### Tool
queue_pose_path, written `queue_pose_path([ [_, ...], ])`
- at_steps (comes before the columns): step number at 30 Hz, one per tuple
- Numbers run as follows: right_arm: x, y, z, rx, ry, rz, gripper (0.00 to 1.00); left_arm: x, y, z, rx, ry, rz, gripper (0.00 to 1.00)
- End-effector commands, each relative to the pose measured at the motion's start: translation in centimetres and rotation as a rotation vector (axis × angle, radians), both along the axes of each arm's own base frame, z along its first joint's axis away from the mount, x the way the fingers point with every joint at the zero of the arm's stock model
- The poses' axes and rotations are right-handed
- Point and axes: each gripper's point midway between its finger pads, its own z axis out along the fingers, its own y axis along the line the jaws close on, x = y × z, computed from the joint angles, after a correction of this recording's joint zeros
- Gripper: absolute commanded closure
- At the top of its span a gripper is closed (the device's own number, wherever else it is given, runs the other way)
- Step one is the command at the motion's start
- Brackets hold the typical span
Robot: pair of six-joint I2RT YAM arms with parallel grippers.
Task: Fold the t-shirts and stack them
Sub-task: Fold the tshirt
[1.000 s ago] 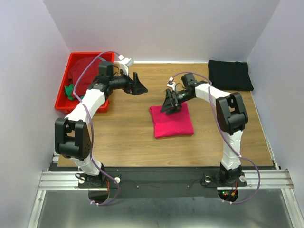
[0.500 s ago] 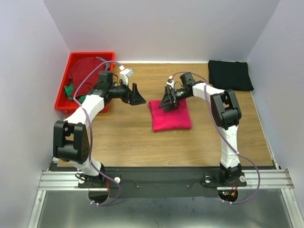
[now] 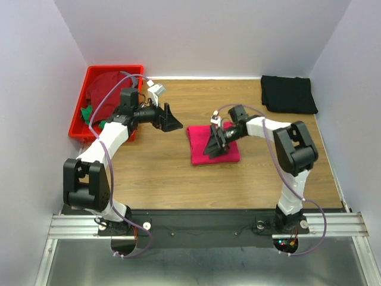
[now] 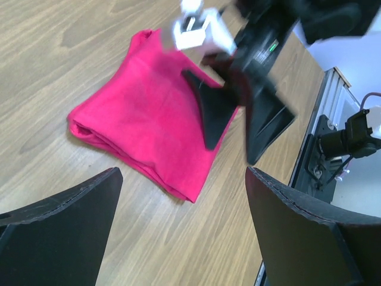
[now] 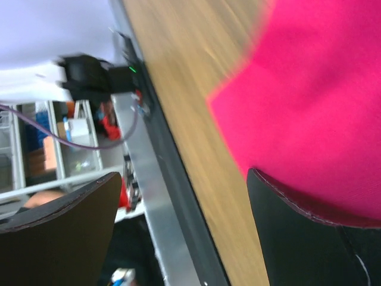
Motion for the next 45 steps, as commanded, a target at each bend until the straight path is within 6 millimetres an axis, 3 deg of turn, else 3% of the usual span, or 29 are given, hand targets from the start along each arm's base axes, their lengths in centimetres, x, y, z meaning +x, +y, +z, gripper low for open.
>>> queue_pose_path([
  [1, -0.9, -0.9, -6.1, -0.095, 0.013, 0.026, 0.09, -0.9, 0.1, 1.6, -0.008, -0.07, -0.008, 0.04],
  [4, -0.7, -1.0, -8.3, -0.124, 0.015, 0.04, 0.09, -1.0, 0.3, 1.4, 0.005, -0.062, 0.002, 0.04],
  [6, -0.6, -1.0, -8.2, -0.125, 0.009, 0.04, 0.09, -1.3, 0.5, 1.5, 0.01, -0.066, 0.006, 0.04],
  [10, -0.1, -0.3, -3.6, -0.056, -0.022, 0.024, 0.09, -1.8, 0.6, 1.8, 0.008, -0.069, 0.006, 0.04],
  [11, -0.3, 0.0, -1.1, -0.011, -0.025, 0.024, 0.08, -1.8, 0.6, 1.7, 0.01, -0.066, 0.006, 0.04],
  [12, -0.6, 0.0, 0.0, 0.008, -0.028, 0.024, 0.08, -2.0, 0.6, 1.7, 0.01, -0.066, 0.006, 0.04],
  [14, -1.5, -0.2, 1.7, 0.027, -0.032, 0.023, 0.08, -2.0, 0.6, 1.7, 0.016, -0.086, -0.005, 0.04],
  [16, -2.2, -0.5, 1.9, 0.026, -0.034, 0.024, 0.07, -2.1, 0.6, 1.7, 0.017, -0.089, -0.006, 0.04],
  [20, -2.8, -2.0, 1.5, 0.024, 0.011, 0.001, 0.07, -2.1, 0.4, 1.5, 0.01, -0.083, -0.023, 0.04],
  [23, -1.9, -3.5, 0.9, 0.016, 0.038, -0.034, 0.08, -2.2, 0.2, 1.1, 0.005, -0.074, -0.045, 0.04],
  [25, -1.5, -4.6, -0.5, 0.003, 0.047, -0.049, 0.08, -2.4, -0.2, 0.5, 0.003, -0.056, -0.065, 0.04],
  [31, -2.0, -5.4, -5.1, -0.047, 0.1, -0.017, 0.09, -3.0, -2.7, -1.5, 0.009, -0.009, -0.142, 0.05],
  [33, -1.8, -5.5, -6.0, -0.064, 0.106, -0.013, 0.1, -3.1, -4.0, -2.5, -0.006, 0.037, -0.169, 0.12],
  [39, -1.2, -5.4, -5.0, -0.06, 0.072, -0.012, 0.1, -1.0, -8.7, -2.8, -0.116, 0.153, -0.182, 0.45],
  [42, -1.3, -5.6, -5.1, -0.075, 0.073, -0.011, 0.11, 0.9, -10.3, -5.1, -0.158, 0.259, -0.144, 0.57],
  [44, -1.3, -5.7, -5.3, -0.087, 0.062, -0.009, 0.11, 2.1, -10.7, -5.9, -0.163, 0.276, -0.133, 0.59],
  [45, -1.3, -5.9, -5.3, -0.092, 0.049, -0.007, 0.11, 2.7, -10.8, -7.6, -0.152, 0.309, -0.125, 0.62],
])
